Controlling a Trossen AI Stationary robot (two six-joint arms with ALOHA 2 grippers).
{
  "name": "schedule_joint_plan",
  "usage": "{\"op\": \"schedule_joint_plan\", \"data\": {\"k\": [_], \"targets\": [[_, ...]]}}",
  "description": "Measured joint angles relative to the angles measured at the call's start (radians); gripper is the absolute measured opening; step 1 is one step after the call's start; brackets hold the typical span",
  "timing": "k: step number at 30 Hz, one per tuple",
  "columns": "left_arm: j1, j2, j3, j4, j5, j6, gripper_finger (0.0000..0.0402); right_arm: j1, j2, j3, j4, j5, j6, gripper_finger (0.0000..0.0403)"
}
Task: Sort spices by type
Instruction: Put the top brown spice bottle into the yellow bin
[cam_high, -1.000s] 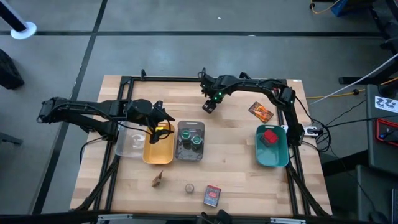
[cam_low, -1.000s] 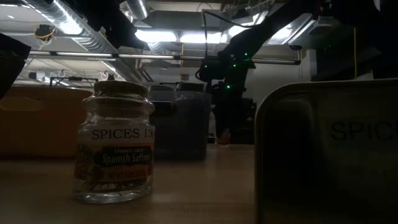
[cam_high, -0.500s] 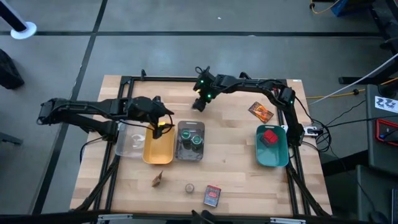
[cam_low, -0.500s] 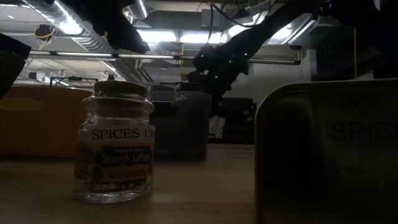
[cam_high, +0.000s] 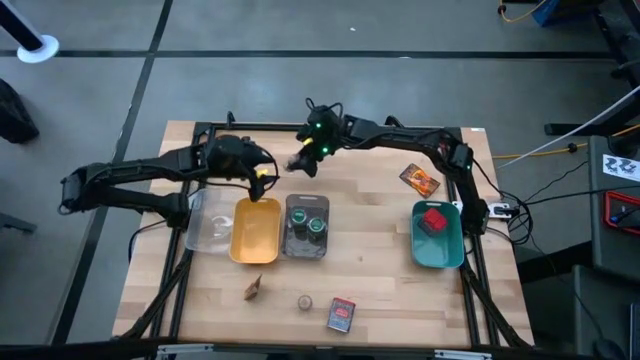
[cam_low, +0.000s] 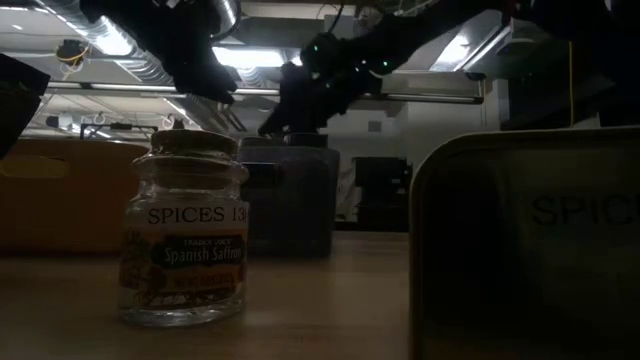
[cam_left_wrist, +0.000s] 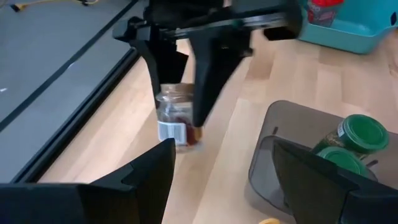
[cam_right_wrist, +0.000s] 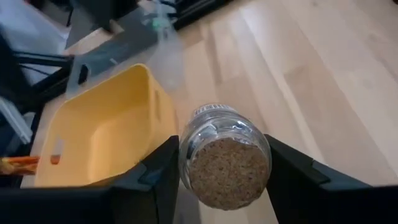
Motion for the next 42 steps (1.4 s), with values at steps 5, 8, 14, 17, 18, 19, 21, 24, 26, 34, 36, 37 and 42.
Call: {"op": "schedule_joint_plan", "data": {"k": [5,8,14,17,18,19,21,24,26,34,36,37,42], "targets": [[0.018,0.0,0.0,-0.004,0.01,0.0,0.0251,0.043,0.0,0.047,0.001,0.0,-0.031,0.0189],[0.02,0.0,0.0,-0.027,0.027,0.006,0.0251,0.065,0.0,0.061,-0.005,0.001,-0.049,0.0189],[0.019,0.0,0.0,-0.076,0.06,0.051,0.0251,0.106,0.0,0.068,0.037,0.0,-0.101,0.019],[0.019,-0.001,0.0,-0.078,0.072,0.049,0.0251,0.124,0.0,0.068,0.057,0.01,-0.124,0.019],[0.019,-0.001,0.0,-0.078,0.088,0.053,0.0251,0.129,0.0,0.068,0.064,0.015,-0.13,0.019],[0.019,-0.001,0.0,-0.079,0.112,0.056,0.0251,0.132,0.0,0.068,0.072,0.02,-0.138,0.019],[0.019,-0.001,0.0,-0.082,0.153,0.069,0.0251,0.142,0.0,0.068,0.098,0.016,-0.149,0.019],[0.018,0.006,0.0,-0.083,0.172,0.072,0.0251,0.152,0.0,0.068,0.11,0.017,-0.151,0.019],[0.018,0.014,0.0,-0.084,0.174,0.072,0.0251,0.156,0.0,0.068,0.111,0.018,-0.153,0.019],[0.018,0.065,0.0,-0.096,0.173,0.098,0.0224,0.156,0.0,0.067,0.11,0.018,-0.154,0.0191],[0.018,0.072,0.0,-0.099,0.173,0.098,0.0205,0.155,0.0,0.067,0.11,0.018,-0.154,0.0191],[0.018,0.074,0.0,-0.098,0.172,0.097,0.0194,0.155,0.0,0.067,0.109,0.018,-0.154,0.0191],[0.018,0.074,0.0,-0.097,0.172,0.082,0.0176,0.155,0.0,0.067,0.098,0.019,-0.157,0.0191]]}}
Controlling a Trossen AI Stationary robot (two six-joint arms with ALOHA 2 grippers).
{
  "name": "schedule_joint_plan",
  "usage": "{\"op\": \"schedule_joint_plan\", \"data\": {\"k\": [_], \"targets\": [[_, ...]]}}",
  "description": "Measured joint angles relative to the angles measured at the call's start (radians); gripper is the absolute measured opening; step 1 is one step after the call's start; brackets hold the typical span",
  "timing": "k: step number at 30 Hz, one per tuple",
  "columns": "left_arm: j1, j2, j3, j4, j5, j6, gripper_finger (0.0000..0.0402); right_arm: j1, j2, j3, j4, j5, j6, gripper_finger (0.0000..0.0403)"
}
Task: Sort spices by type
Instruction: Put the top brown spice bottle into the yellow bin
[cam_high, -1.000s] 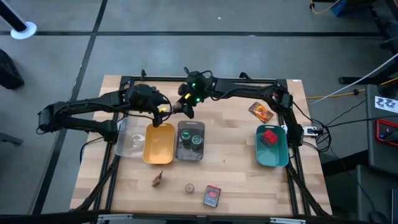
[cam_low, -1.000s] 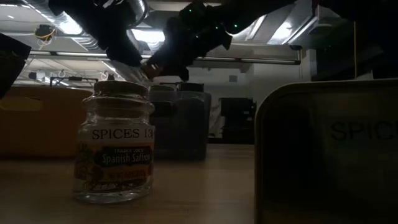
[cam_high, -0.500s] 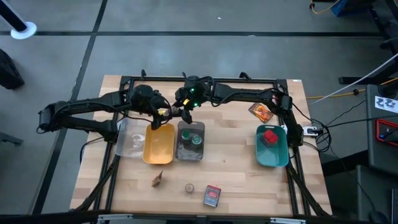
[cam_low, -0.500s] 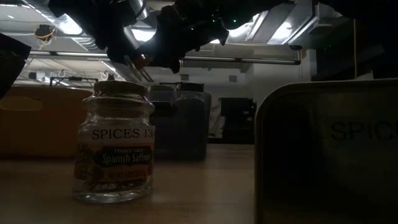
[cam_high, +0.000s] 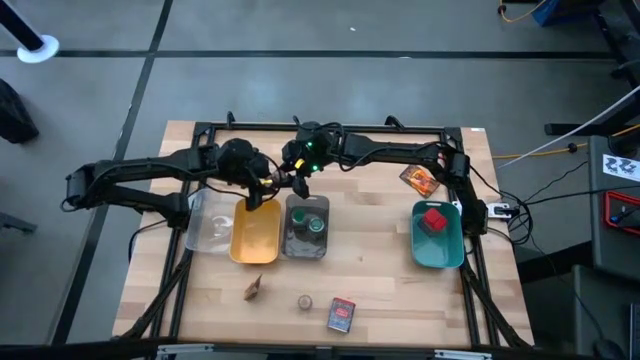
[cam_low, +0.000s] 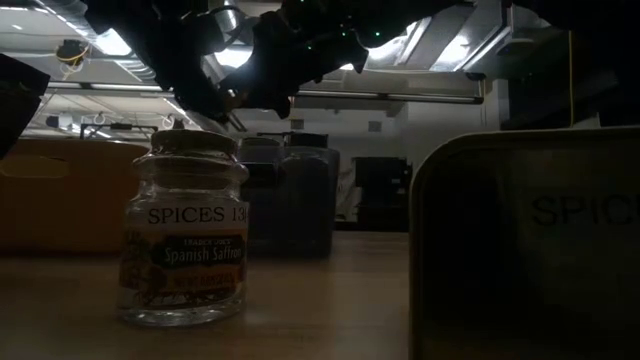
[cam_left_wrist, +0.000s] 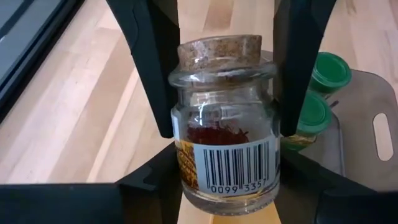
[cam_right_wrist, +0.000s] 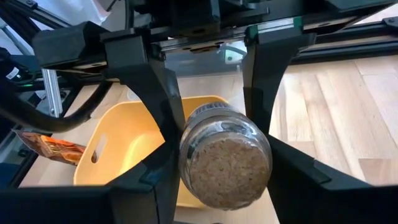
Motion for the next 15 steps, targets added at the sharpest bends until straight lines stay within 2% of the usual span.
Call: {"op": "schedule_joint_plan", "data": {"k": [4,10,15], "targets": [[-0.001,0.0,0.0,0.0,0.006,-0.003,0.0178,0.0,0.0,0.0,-0.001,-0.001,0.001,0.0191],[-0.013,0.001,-0.001,0.024,0.004,-0.004,0.0247,0.002,0.0,0.0,-0.006,-0.013,0.005,0.0191],[-0.013,0.012,-0.001,0.05,0.003,-0.019,0.0271,0.002,0.0,0.0,-0.007,-0.015,0.005,0.0191]]}}
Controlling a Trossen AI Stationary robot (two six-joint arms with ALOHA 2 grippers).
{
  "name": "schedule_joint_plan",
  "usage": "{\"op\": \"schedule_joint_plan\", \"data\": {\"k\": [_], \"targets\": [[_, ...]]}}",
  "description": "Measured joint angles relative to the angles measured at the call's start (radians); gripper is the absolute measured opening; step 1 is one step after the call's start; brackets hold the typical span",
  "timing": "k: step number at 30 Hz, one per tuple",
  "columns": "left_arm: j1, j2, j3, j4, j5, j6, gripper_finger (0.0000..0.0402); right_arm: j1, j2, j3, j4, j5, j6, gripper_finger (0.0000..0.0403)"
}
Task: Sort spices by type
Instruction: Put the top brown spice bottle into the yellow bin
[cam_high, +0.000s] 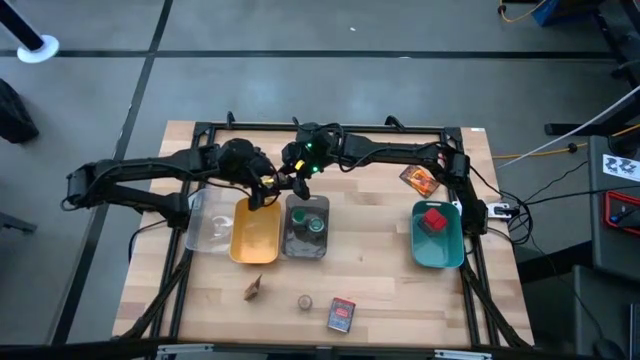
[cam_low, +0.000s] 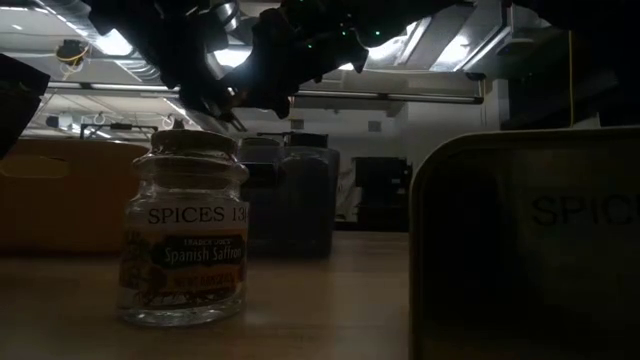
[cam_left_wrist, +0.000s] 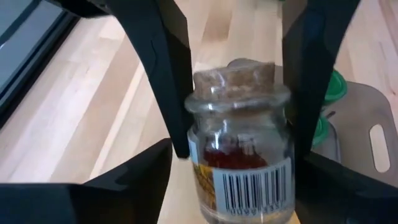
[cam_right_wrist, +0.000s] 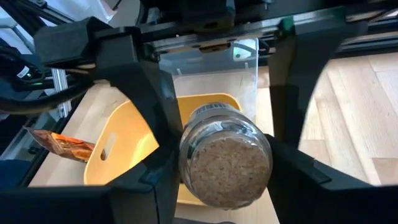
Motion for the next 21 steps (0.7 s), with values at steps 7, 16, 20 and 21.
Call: {"op": "schedule_joint_plan", "data": {"k": [7,16,20,21], "targets": [[0.002,0.011,0.0,0.001,0.0,-0.019,0.0271,0.0,0.0,0.0,-0.001,0.005,-0.001,0.0191],[0.002,0.014,0.0,-0.002,0.004,-0.05,0.0172,-0.001,0.0,0.0,0.001,0.023,-0.003,0.0201],[0.002,0.014,0.0,-0.01,0.003,-0.063,0.0172,0.009,0.0,0.0,0.0,0.066,0.019,0.0232],[0.002,0.014,0.0,-0.011,0.005,-0.062,0.0172,0.015,0.0,0.0,0.0,0.073,0.019,0.024]]}}
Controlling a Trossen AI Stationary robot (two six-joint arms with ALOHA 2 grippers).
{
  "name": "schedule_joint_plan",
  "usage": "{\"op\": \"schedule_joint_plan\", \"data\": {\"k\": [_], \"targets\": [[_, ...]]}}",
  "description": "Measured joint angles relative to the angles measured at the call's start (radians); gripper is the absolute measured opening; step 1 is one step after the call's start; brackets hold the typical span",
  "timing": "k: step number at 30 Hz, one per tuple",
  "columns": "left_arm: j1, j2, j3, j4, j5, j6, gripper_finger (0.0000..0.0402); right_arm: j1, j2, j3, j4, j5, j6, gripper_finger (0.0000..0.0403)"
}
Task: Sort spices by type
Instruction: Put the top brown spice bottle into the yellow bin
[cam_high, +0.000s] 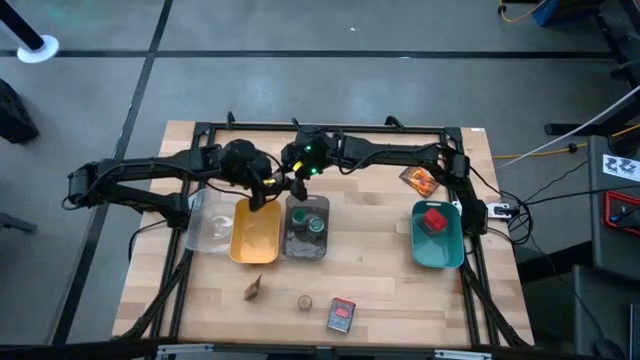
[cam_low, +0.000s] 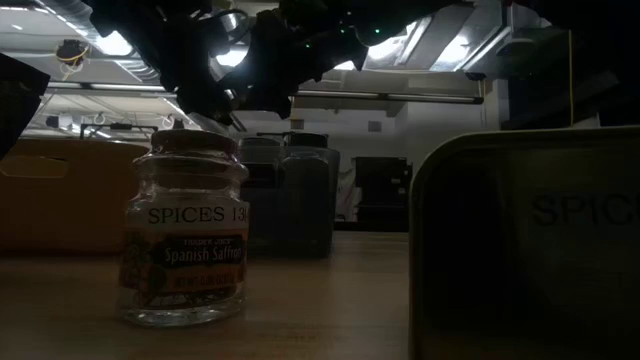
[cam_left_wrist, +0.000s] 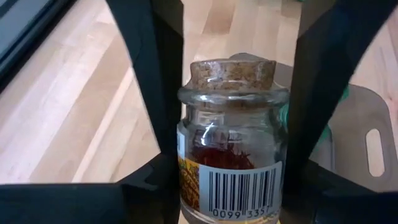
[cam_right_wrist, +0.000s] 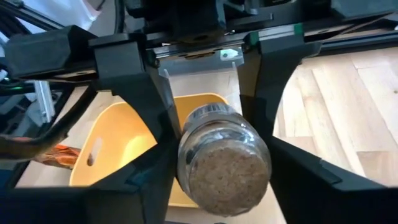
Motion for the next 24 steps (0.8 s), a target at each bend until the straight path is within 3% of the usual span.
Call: {"op": "schedule_joint_plan", "data": {"k": [9,24], "targets": [[0.0,-0.006,0.0,-0.034,-0.004,0.001,0.0174,0.002,-0.004,0.0,-0.005,0.074,0.011,0.0294],[-0.057,-0.03,-0.016,-0.253,0.001,-0.037,0.0177,-0.029,-0.034,0.134,-0.333,0.091,0.013,0.0271]]}}
